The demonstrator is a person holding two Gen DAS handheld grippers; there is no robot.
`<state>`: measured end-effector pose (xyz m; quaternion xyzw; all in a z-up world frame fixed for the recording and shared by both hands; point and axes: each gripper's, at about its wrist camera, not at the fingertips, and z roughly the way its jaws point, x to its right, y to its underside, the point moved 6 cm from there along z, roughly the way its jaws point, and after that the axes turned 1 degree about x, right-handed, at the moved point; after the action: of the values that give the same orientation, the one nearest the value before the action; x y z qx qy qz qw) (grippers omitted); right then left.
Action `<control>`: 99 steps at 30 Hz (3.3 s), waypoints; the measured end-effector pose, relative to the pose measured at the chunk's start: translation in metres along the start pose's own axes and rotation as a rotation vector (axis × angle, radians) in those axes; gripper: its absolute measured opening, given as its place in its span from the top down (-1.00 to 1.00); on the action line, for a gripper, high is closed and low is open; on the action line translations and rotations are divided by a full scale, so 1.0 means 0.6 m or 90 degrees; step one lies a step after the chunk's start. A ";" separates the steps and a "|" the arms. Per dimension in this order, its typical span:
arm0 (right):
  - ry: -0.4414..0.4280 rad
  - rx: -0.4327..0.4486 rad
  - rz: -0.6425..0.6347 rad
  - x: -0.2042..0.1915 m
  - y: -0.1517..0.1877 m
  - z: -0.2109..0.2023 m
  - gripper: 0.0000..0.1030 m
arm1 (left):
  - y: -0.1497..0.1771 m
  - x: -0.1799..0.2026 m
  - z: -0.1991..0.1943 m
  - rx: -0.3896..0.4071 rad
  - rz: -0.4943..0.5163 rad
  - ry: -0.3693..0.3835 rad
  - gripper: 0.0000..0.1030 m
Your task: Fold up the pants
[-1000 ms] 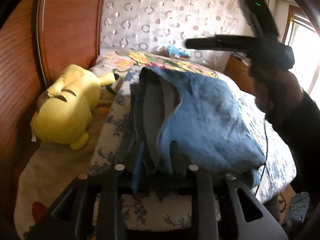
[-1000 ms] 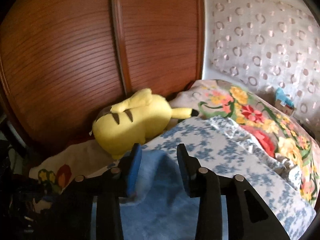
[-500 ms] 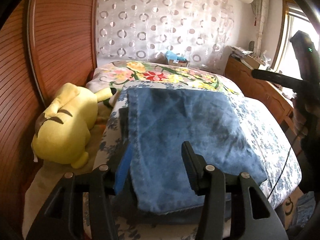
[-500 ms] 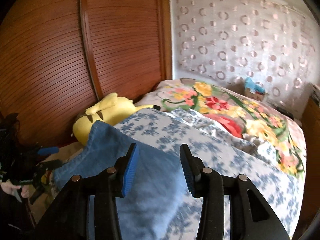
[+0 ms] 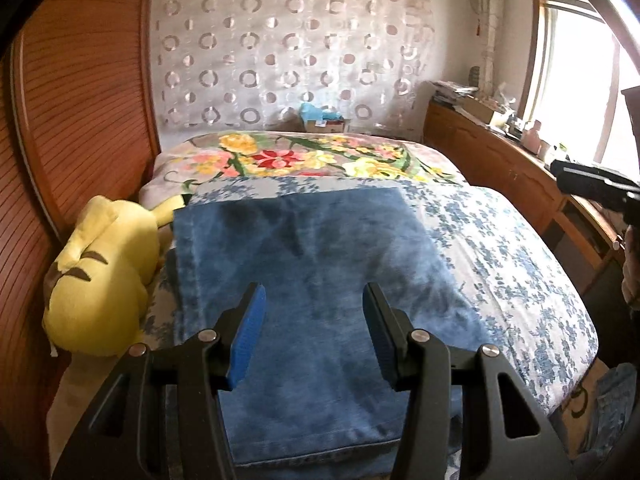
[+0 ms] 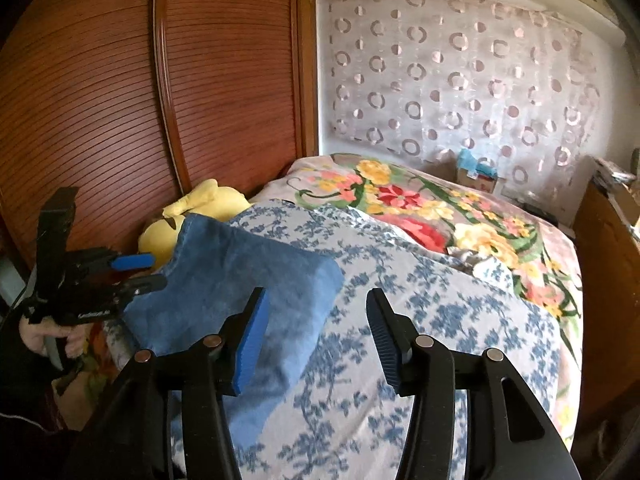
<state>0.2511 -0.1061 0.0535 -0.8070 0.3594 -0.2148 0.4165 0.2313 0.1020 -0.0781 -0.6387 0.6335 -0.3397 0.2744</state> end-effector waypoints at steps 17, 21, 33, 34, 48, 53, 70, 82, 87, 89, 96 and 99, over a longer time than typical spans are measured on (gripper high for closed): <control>-0.033 -0.071 0.097 -0.022 0.089 0.080 -0.06 | 0.015 0.021 0.033 -0.024 0.006 0.016 -0.59; -0.051 -0.082 0.116 -0.025 0.095 0.125 -0.06 | 0.026 0.013 0.041 -0.036 0.007 0.007 -0.59; -0.068 -0.116 0.122 -0.018 0.078 0.233 -0.06 | 0.052 -0.021 0.065 -0.067 -0.013 -0.006 -0.59; -0.072 -0.119 0.124 -0.017 0.077 0.240 -0.06 | 0.053 -0.023 0.068 -0.070 -0.013 -0.006 -0.59; -0.132 -0.133 0.147 -0.001 0.069 0.308 -0.06 | 0.042 -0.024 0.087 -0.085 -0.009 -0.004 -0.59; -0.139 -0.129 0.146 0.002 0.068 0.316 -0.06 | 0.024 -0.014 0.090 -0.077 -0.005 0.004 -0.59; -0.193 -0.090 0.125 -0.009 0.050 0.288 0.78 | -0.004 -0.003 0.111 -0.077 0.007 0.011 -0.59; -0.063 -0.007 0.124 0.136 0.014 0.172 0.79 | -0.038 0.043 0.110 -0.052 0.035 0.028 -0.59; 0.035 -0.011 0.150 0.242 0.056 0.110 0.79 | -0.059 0.088 0.123 -0.048 0.065 0.049 -0.59; 0.068 -0.017 0.166 0.284 0.079 0.090 0.79 | -0.067 0.115 0.131 -0.046 0.076 0.061 -0.59; 0.101 -0.054 0.222 0.371 0.159 0.086 0.76 | -0.085 0.201 0.165 -0.053 0.108 0.095 -0.59; 0.110 -0.070 0.228 0.377 0.170 0.101 0.65 | -0.090 0.234 0.180 -0.062 0.120 0.103 -0.59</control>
<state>0.3961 -0.2868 -0.0543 -0.7302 0.5426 -0.1856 0.3713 0.3443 -0.0440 -0.0905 -0.5592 0.7266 -0.3321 0.2217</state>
